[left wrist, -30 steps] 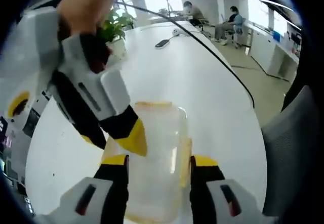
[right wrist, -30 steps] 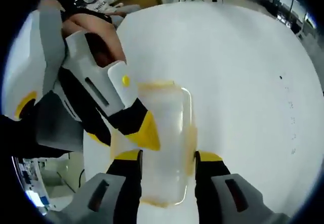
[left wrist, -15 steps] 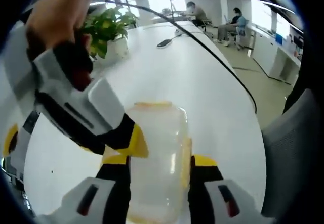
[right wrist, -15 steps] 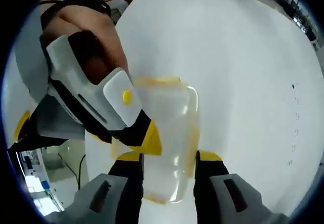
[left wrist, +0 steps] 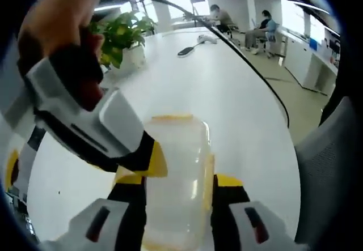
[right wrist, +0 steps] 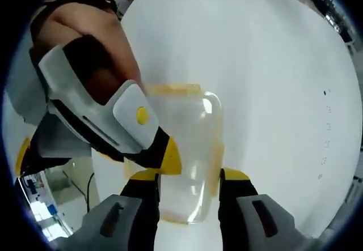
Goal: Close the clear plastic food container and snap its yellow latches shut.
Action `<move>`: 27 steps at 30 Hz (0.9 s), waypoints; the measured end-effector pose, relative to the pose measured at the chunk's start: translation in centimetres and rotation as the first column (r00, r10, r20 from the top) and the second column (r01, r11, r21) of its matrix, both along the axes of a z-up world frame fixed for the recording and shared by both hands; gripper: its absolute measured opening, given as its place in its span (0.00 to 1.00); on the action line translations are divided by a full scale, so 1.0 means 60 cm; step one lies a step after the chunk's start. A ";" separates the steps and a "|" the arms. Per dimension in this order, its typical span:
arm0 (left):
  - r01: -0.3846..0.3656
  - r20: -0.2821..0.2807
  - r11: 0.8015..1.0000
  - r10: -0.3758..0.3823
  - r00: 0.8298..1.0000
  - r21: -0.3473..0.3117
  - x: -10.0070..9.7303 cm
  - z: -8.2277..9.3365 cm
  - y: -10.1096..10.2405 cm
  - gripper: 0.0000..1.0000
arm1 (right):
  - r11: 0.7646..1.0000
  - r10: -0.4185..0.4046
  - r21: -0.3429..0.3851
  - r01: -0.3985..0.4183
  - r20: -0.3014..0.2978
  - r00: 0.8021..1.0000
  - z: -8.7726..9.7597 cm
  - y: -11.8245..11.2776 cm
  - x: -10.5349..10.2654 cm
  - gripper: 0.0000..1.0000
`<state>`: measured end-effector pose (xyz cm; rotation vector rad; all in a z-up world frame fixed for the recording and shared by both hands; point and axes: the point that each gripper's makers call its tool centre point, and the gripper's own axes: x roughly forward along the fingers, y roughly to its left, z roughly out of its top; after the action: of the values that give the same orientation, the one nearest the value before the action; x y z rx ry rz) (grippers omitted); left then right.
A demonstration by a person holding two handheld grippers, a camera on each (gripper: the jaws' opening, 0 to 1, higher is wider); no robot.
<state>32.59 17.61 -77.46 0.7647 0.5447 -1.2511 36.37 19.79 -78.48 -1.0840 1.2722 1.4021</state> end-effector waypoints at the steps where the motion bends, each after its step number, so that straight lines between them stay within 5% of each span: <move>1: 0.001 0.000 1.000 -0.001 1.000 0.001 0.000 0.000 0.000 0.40 | 1.000 0.000 0.001 0.000 0.000 1.000 0.000 0.000 0.000 0.37; 10: 0.004 0.001 1.000 -0.004 1.000 -0.002 0.001 -0.002 -0.002 0.40 | 1.000 0.001 0.022 -0.001 -0.007 1.000 0.000 -0.003 0.002 0.38; 16: 0.033 -0.004 0.999 -0.033 0.999 0.006 -0.002 -0.003 -0.005 0.40 | 0.998 -0.016 0.057 0.012 0.056 0.998 0.005 -0.003 -0.001 0.38; 21: 0.032 -0.012 0.999 -0.032 0.999 -0.002 -0.002 0.000 -0.006 0.41 | 0.976 -0.102 0.199 0.084 0.086 0.991 0.011 -0.009 0.003 0.38; 27: -0.006 -0.090 0.999 0.002 0.996 -0.049 0.001 0.008 -0.008 0.41 | 0.915 -0.206 0.374 0.150 0.115 0.972 0.020 -0.016 0.007 0.38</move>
<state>32.64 17.12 -76.99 0.6680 0.5864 -1.2954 36.77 18.83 -77.31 -0.7829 0.9288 1.3229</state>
